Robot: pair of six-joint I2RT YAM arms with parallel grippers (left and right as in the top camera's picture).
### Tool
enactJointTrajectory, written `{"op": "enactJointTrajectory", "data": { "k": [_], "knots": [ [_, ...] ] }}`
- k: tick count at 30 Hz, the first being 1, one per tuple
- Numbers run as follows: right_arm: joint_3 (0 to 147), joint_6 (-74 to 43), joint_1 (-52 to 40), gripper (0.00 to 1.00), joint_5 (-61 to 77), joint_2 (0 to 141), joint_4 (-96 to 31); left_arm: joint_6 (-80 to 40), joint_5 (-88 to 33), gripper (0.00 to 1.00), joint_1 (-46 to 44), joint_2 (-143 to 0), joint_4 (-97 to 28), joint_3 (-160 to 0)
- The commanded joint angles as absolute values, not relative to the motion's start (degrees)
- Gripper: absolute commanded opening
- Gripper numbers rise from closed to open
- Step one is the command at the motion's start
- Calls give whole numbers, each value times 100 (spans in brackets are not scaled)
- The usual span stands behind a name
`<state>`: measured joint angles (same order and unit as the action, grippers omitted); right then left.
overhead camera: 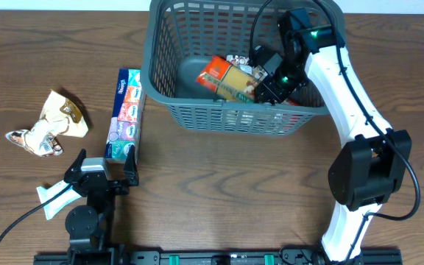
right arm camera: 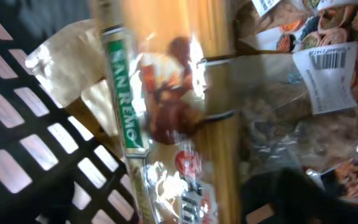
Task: Pack container
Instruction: 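Lift the spaghetti package over the basket and lower it inside, then open the right gripper and withdraw it to the right front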
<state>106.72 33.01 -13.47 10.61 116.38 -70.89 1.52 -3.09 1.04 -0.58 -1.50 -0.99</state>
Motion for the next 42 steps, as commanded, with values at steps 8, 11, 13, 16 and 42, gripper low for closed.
{"op": "enactJointTrajectory", "data": {
  "k": [8,11,13,16,42],
  "knots": [
    [10753,3133,-1352,99,565,11539,-6573,143,-346,99,132,-16,-379,-23],
    [10840,3022,-1288,99,386,11539,-6388,143,-346,99,132,-19,-381,-23],
    [10890,3015,-1225,99,384,11539,-6289,145,-349,99,132,-16,-381,-23],
    [10912,2757,-1105,99,311,11539,-6036,143,-346,99,132,-19,-381,-23],
    [15109,1201,-829,99,388,11491,-6346,145,-346,99,132,-16,-381,-23]
  ]
}}
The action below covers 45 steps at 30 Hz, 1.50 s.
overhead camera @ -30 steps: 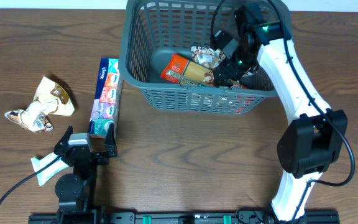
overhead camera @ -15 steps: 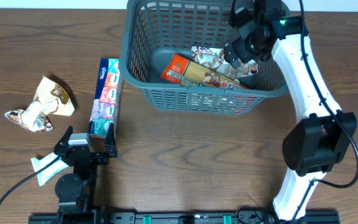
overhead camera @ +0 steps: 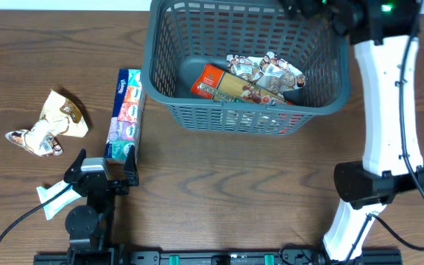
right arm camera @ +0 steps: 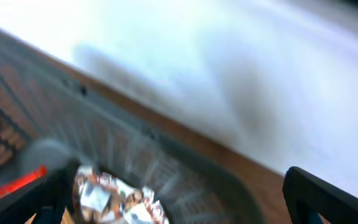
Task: Pack container
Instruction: 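Open the right gripper and withdraw it to the right front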
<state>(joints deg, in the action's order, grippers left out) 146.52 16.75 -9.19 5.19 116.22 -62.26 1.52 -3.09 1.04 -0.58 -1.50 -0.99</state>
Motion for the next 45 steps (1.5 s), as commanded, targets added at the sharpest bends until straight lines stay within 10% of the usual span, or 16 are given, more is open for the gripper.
{"op": "enactJointTrajectory", "data": {
  "k": [1,13,45],
  "knots": [
    [15242,1015,-788,99,152,11469,-6388,143,-346,99,132,-19,-379,-23],
    [15686,-963,580,99,-2416,11273,-7402,145,-346,99,132,-19,-381,-23],
    [15211,-1066,3111,99,-1907,11393,-8639,143,-346,99,132,-16,-381,-23]
  ]
}}
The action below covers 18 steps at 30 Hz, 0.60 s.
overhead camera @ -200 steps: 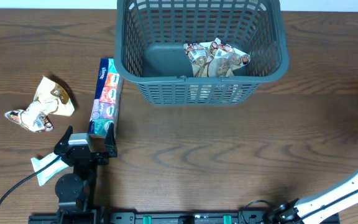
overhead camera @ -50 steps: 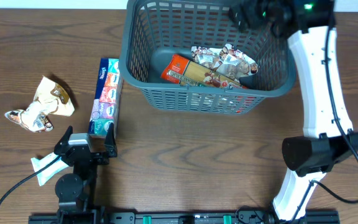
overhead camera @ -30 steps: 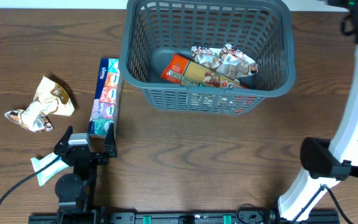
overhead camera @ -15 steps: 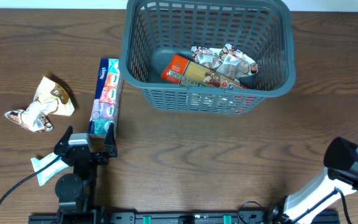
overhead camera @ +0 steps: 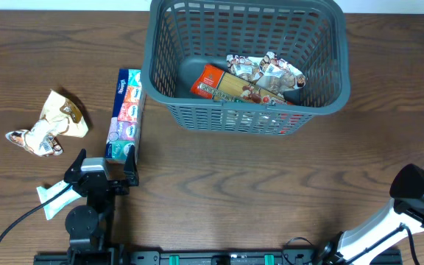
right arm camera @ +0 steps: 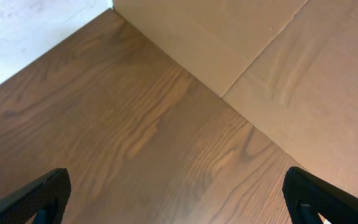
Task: Pack container
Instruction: 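Open the right gripper and withdraw it to the right front, then move the left gripper to the blue-and-white tissue box pack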
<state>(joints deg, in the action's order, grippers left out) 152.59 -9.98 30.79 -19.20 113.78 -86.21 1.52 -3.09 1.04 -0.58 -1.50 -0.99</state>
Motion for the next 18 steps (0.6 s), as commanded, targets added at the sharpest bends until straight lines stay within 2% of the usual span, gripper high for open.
{"op": "enactJointTrajectory", "data": {
  "k": [1,18],
  "knots": [
    [15211,-1068,3111,99,-1907,11393,-8639,143,-346,99,132,-19,-381,-23],
    [14912,-1068,3297,99,-1857,11489,-8641,139,-355,99,132,-19,-379,-23]
  ]
}}
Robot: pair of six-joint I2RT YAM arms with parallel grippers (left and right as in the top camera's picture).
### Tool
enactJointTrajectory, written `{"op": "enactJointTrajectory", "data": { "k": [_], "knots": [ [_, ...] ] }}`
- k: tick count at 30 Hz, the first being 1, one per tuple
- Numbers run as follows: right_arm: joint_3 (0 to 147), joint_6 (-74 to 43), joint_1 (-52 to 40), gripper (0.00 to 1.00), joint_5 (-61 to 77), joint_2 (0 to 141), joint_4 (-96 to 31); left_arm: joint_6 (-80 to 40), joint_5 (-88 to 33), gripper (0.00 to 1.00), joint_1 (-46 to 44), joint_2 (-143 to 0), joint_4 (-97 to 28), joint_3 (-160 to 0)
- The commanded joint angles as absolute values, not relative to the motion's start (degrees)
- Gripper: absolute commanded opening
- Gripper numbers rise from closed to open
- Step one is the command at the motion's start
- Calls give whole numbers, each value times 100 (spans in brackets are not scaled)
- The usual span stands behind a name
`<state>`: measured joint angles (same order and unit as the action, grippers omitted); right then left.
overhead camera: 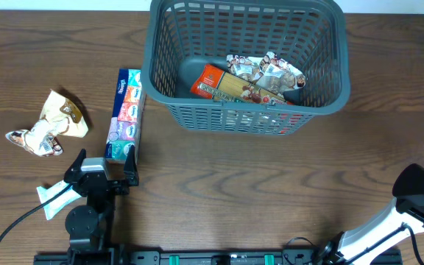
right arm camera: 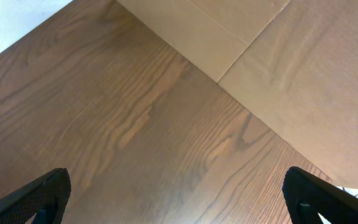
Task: Pack container
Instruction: 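Move the left gripper to the blue-and-white tissue box pack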
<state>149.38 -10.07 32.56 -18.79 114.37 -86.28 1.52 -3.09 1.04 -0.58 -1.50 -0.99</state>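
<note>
The grey basket (overhead camera: 245, 62) stands at the back middle of the table. In it lie an orange pasta packet (overhead camera: 230, 85) and a crumpled snack packet (overhead camera: 267, 70). A tissue pack (overhead camera: 124, 114) lies left of the basket, with a crumpled beige packet (overhead camera: 65, 114) and a foil packet (overhead camera: 34, 140) further left. My left gripper (overhead camera: 101, 165) rests open near the front left, just below the tissue pack. Only my right arm (overhead camera: 418, 195) shows overhead, at the front right edge. My right gripper (right arm camera: 179, 190) hangs open over bare wood, with nothing between its fingers.
A white flat packet (overhead camera: 54, 199) lies beside the left arm's base. In the right wrist view the wooden table (right arm camera: 123, 124) ends at a cardboard-coloured surface (right arm camera: 303, 81) on the right and a pale floor (right arm camera: 11, 18) at the upper left.
The right wrist view has shifted a little over the same table corner. The right arm at the front right edge has barely moved, and nothing on the table has changed.
My right gripper was down in the basket at the pasta packet. Then it was up over the basket's far right corner, with the pasta lying inside. After that the arm was away at the front right edge, gripper open over bare wood, where it still is.
</note>
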Motion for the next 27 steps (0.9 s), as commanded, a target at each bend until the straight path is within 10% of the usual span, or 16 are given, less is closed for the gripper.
{"op": "enactJointTrajectory", "data": {
  "k": [1,10,27],
  "knots": [
    [14912,-1068,3297,99,-1857,11489,-8641,137,-395,99,132,-16,-379,-23],
    [14912,-1068,3297,99,-1857,11489,-8639,-115,-1494,99,132,-36,-497,-558],
    [14912,-1068,3297,99,-1857,11489,-8639,272,-875,99,128,-3903,-5179,-5811]
  ]
}}
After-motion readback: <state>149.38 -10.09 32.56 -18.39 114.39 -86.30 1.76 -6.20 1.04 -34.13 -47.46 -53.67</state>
